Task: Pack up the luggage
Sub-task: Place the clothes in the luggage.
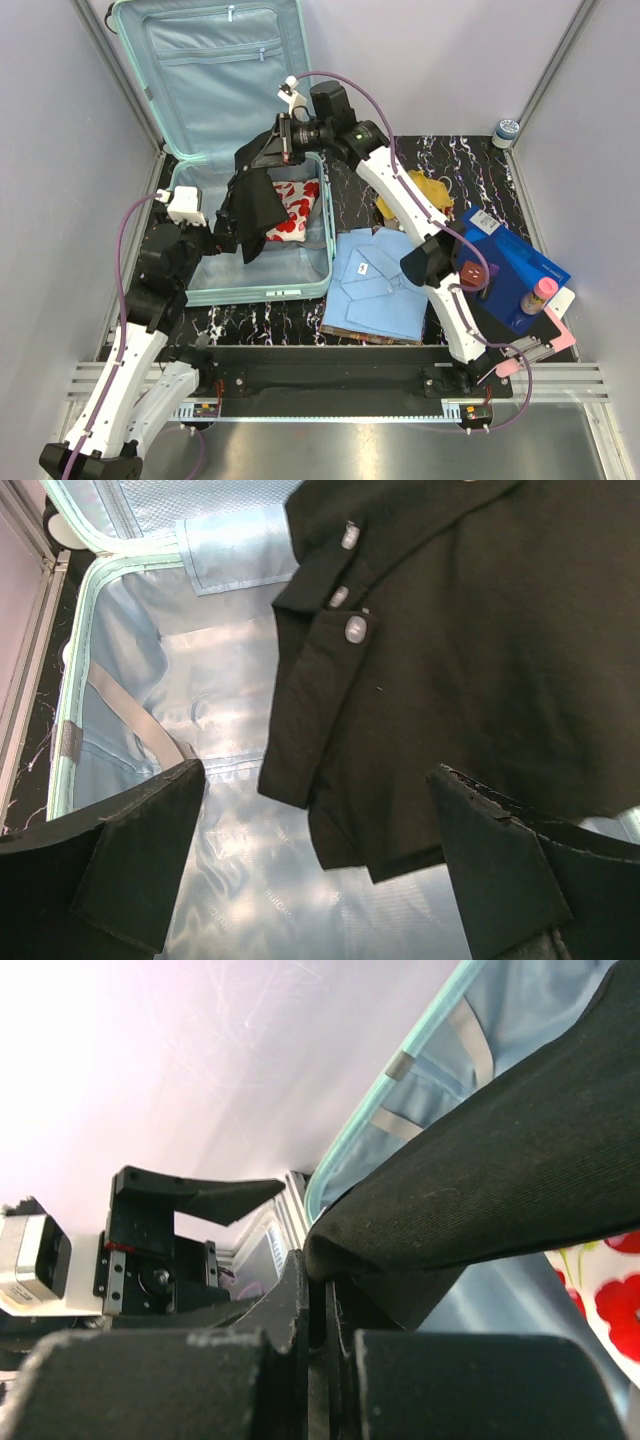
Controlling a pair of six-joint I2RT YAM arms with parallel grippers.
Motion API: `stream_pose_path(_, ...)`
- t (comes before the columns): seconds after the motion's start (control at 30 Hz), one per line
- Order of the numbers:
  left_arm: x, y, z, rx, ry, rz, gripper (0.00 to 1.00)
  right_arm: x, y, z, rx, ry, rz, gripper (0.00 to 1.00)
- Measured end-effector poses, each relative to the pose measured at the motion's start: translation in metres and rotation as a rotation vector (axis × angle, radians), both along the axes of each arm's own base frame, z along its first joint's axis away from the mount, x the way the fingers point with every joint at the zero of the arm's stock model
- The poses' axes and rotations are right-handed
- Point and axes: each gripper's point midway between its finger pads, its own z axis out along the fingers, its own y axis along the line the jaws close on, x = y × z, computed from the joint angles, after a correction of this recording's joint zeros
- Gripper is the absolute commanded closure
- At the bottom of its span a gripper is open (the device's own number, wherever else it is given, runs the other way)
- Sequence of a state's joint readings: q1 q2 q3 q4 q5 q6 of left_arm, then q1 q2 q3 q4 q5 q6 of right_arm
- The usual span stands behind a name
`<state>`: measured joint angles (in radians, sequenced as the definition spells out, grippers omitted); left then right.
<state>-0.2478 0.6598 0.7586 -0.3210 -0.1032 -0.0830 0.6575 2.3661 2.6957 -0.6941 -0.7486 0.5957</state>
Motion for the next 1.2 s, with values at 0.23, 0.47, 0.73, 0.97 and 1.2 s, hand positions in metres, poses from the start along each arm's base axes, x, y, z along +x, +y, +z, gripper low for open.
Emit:
stream_pose_path(0.23, -0.001, 0.001, 0.003, -0.002, -0.01, 0.002, 0.01, 0.013, 0.018, -0.014, 0.053, 0.013, 0.017, 1.0)
stream_pose_path(0.47, -0.002, 0.002, 0.005, -0.003, -0.017, 0.006, 0.01, 0.03, 0.036, -0.074, 0.036, 0.108, 0.028, 1.0)
stream_pose_path(0.73, -0.002, 0.002, 0.005, -0.003, -0.017, 0.007, 0.01, 0.037, 0.042, -0.12, -0.002, 0.181, 0.02, 1.0)
stream_pose_path(0.97, -0.002, 0.002, 0.005, -0.003, -0.017, 0.007, 0.01, 0.04, 0.02, -0.174, -0.093, 0.27, -0.024, 1.0)
stream_pose_path(1.2, -0.002, 0.002, 0.005, -0.002, -0.017, 0.007, 0.01, 0.054, -0.029, -0.206, -0.183, 0.337, -0.145, 1.0)
